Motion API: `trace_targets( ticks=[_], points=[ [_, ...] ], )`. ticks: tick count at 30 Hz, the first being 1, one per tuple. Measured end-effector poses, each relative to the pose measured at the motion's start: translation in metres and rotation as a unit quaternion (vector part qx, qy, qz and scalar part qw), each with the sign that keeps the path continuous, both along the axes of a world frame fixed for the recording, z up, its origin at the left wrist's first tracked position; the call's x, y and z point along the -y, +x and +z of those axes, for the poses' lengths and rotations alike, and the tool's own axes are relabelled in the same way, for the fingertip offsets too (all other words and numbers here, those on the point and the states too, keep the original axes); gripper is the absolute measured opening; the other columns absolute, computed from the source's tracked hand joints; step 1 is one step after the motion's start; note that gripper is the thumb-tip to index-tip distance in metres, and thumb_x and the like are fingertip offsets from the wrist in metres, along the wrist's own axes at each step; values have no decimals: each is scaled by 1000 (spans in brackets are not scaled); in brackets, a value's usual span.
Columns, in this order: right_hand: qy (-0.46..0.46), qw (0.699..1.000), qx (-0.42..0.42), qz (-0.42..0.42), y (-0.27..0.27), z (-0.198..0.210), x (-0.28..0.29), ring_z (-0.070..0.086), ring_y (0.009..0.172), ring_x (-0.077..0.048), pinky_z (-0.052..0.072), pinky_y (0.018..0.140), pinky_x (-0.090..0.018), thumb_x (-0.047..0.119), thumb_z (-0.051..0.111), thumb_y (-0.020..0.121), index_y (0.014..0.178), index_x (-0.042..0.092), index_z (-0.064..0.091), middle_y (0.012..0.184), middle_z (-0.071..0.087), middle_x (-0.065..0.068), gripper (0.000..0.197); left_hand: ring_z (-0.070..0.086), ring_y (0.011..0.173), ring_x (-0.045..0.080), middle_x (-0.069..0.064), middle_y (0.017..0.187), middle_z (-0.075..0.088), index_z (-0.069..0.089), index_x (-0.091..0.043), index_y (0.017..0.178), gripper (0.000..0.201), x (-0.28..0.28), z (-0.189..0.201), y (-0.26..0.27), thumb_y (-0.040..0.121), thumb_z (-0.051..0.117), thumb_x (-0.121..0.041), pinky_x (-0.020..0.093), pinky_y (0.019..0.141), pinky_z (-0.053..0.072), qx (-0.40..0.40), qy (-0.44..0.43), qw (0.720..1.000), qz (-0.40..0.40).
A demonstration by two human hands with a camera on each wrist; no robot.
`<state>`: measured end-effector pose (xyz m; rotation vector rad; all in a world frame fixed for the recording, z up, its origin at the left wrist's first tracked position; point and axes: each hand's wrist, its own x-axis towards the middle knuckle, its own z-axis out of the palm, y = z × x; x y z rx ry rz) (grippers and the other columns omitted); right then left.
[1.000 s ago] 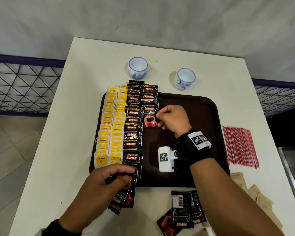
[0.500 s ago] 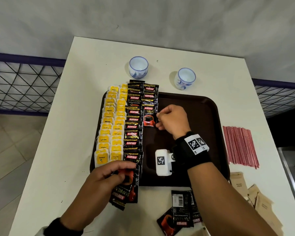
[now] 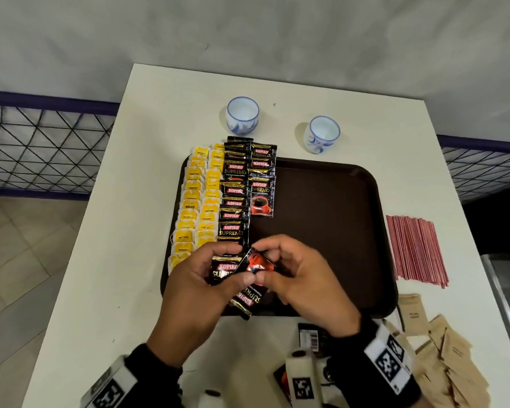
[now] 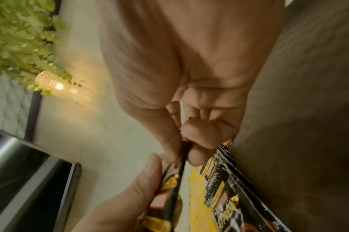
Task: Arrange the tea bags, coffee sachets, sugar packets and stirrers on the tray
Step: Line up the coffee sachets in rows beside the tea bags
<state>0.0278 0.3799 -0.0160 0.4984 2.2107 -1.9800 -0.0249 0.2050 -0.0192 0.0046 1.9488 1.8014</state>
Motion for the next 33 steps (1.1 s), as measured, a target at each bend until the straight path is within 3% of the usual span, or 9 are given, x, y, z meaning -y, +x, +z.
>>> trace_targets(
  ticks=[3,7,10,12,14,20,23,27,33],
  points=[
    [-70,995,31,-61,-1,2,-2,62,68,-16,55,49,-31,-9,68,87,112,17,61,90,57,-12,37,74,98,16,-4,103,78,74,-27,104,43,-2,-1,3,67,87,-10,40,80,61,29,25,999,-5],
    [-149,981,73,-104,1,5,-1,70,81,-26,62,66,-43,-8,60,93,121,29,63,100,55,-19,47,73,101,14,-6,108,78,72,-21,109,48,-1,-2,6,74,81,9,35,82,63,30,28,999,-25],
    [55,996,49,-49,6,0,4,68,77,-15,58,70,-30,8,71,88,99,32,66,90,59,5,27,74,99,14,-10,108,77,74,-30,106,42,-1,-2,3,81,78,4,37,84,63,-9,0,1000,-7],
    [232,973,7,-4,9,1,3,60,82,-9,48,74,-17,19,78,81,90,29,66,90,56,12,19,74,97,13,-13,108,77,74,-38,103,42,2,-1,-4,83,78,-1,45,85,62,-27,-11,1000,11],
    [276,960,-38,35,10,5,2,58,87,-7,45,76,-14,17,78,81,93,26,67,94,56,14,18,72,101,8,-17,108,76,73,-45,103,45,4,1,-9,83,80,-5,44,85,61,-52,-30,998,-5],
    [216,975,-8,54,2,9,-4,64,74,-3,48,68,-17,14,75,85,83,24,68,76,67,14,12,71,100,2,-20,104,76,74,-47,99,45,2,5,-16,79,83,-7,24,79,60,-88,-49,994,-40],
    [161,987,1,22,-5,8,-27,58,62,-1,49,60,-21,4,73,84,78,24,65,70,64,10,23,75,93,12,-16,108,76,73,-38,107,38,6,7,-23,89,73,-5,30,73,63,-73,-17,997,-6],
    [48,986,14,-158,-38,5,-76,57,53,-8,52,48,-23,-11,68,84,78,12,65,64,60,0,25,75,91,17,-7,119,74,71,-34,114,42,20,5,-26,94,63,2,32,73,63,-34,7,999,1],
    [25,983,77,-166,-90,-18,-77,57,54,-16,57,49,-27,-11,68,85,77,8,62,65,60,-5,21,74,99,22,-5,121,73,71,-33,118,49,25,-1,-17,94,60,9,31,75,63,-1,14,999,-32]
  ],
)
